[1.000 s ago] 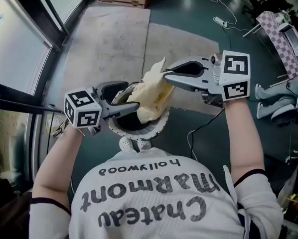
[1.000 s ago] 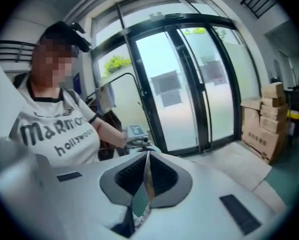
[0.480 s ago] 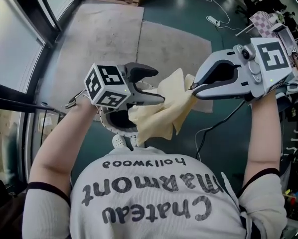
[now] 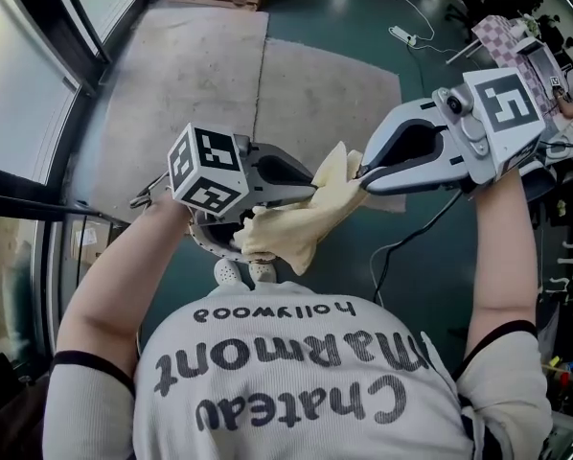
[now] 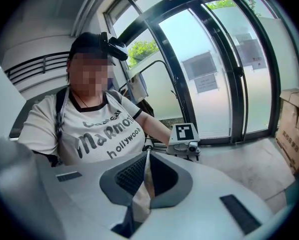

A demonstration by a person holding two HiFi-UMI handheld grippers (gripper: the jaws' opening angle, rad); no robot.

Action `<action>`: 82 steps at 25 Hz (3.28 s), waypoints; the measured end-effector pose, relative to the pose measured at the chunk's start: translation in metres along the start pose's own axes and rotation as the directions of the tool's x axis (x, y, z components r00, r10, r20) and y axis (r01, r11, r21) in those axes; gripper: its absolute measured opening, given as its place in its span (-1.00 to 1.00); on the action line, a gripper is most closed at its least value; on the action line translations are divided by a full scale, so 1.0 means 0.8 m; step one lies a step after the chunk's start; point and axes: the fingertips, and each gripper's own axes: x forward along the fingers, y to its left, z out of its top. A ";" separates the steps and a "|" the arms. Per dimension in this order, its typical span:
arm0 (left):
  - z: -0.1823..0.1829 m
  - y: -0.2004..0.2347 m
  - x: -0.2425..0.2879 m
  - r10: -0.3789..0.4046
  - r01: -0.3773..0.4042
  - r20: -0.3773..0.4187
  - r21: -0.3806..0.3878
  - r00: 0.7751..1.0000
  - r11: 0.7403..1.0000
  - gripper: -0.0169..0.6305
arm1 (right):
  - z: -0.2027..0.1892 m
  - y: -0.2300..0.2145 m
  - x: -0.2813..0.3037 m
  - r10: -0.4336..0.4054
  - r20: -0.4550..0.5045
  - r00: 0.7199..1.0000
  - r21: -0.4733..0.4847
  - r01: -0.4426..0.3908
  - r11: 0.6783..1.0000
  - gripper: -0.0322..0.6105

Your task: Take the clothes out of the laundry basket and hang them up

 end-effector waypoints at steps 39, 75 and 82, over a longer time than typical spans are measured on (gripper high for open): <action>0.104 0.018 -0.146 0.486 -0.510 0.217 0.074 0.847 0.857 -0.91 | -0.027 -0.154 0.066 -0.616 0.165 0.770 0.267 0.567 0.780 -0.01; 0.038 -0.009 -0.355 0.870 -0.888 0.262 -0.086 0.417 0.451 -0.91 | 0.206 -0.130 -0.041 -0.818 0.375 0.435 0.011 0.881 0.474 -0.79; 0.092 -0.128 -0.422 0.957 -0.984 0.257 -0.082 0.132 0.158 -0.91 | 0.194 -0.146 -0.028 -0.742 0.384 0.550 0.007 0.801 0.598 -0.79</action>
